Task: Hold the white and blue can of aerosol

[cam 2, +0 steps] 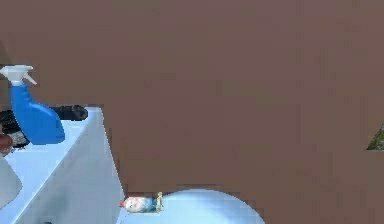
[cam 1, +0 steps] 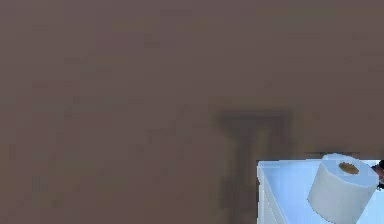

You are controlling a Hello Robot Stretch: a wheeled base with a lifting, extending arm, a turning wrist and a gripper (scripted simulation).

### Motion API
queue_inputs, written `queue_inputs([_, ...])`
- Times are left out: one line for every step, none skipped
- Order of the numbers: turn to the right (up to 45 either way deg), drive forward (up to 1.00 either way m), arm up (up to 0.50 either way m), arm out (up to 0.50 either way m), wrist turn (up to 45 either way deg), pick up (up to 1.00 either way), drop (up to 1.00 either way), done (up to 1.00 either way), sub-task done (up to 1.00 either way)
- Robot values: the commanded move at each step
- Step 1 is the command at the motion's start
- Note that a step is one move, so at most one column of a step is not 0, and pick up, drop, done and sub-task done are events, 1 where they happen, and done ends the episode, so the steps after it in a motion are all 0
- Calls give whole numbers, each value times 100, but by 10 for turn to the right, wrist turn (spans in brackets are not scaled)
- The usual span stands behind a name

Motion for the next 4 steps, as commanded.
queue_inputs([0,0,0,24,0,0,0,0,0])
queue_inputs([0,0,0,0,450,0,0,0,0])
queue_inputs([0,0,0,0,450,0,0,0,0])
queue_inputs([0,0,0,0,450,0,0,0,0])
